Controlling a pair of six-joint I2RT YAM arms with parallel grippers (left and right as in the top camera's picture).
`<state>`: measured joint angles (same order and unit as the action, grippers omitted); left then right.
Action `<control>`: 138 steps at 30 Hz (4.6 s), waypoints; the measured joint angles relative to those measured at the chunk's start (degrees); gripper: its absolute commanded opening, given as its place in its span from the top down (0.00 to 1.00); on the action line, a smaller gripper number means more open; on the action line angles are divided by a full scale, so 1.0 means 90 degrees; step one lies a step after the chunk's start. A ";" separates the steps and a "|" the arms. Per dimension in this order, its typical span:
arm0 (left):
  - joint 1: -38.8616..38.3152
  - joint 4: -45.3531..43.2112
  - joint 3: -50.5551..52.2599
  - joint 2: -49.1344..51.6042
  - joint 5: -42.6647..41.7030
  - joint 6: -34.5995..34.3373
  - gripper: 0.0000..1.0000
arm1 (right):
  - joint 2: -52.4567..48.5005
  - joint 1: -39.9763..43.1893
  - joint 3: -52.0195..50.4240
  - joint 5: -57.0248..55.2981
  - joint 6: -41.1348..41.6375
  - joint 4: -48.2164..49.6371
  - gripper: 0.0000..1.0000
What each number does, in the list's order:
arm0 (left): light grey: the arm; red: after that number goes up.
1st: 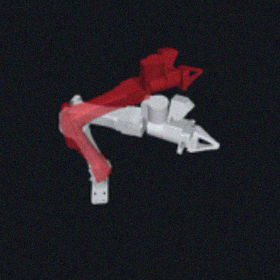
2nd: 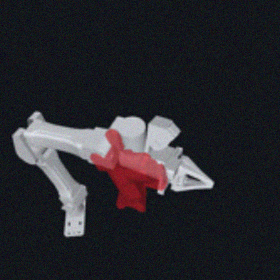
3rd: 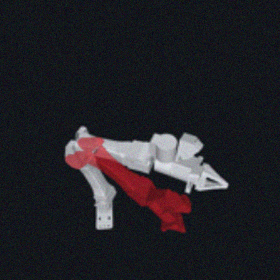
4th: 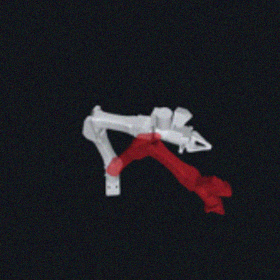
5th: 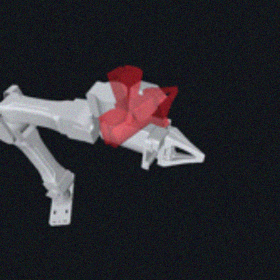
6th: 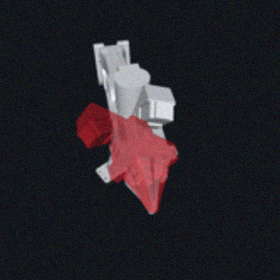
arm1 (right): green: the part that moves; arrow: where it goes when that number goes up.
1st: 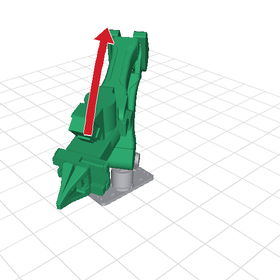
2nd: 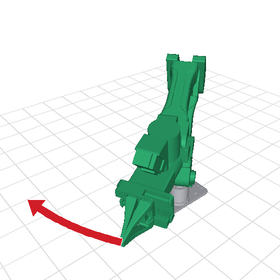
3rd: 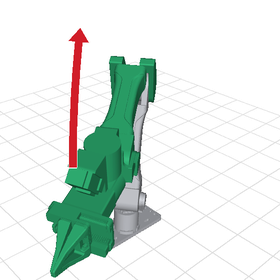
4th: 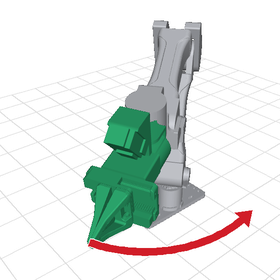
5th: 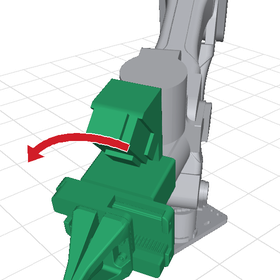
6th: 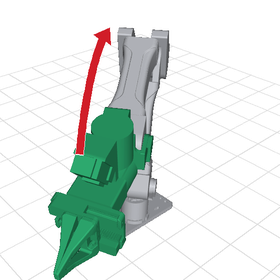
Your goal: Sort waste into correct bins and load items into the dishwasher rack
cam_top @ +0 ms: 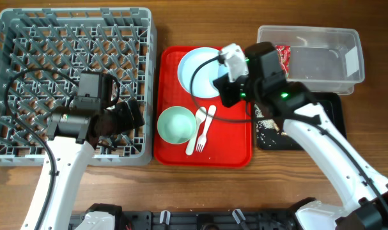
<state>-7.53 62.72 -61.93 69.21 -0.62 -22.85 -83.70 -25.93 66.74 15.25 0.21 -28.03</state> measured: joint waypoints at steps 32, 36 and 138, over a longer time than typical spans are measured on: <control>0.0000 -0.0019 0.0000 0.0000 0.0041 0.0000 0.00 | -0.0469 -0.0432 0.0435 0.0083 0.0886 -0.0493 0.46; 0.0000 -0.0019 0.0000 0.0000 0.0041 0.0000 0.00 | -0.0573 -0.0573 0.0260 0.0483 0.1724 -0.0911 0.46; -0.2324 -0.2215 0.0053 0.3347 -0.0998 0.0459 0.50 | 0.1110 0.1234 0.0350 -0.1154 0.3429 -0.3648 0.59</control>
<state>-28.45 42.78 -61.45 99.33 -9.61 -18.72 -73.71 -14.83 69.89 4.86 31.07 -60.86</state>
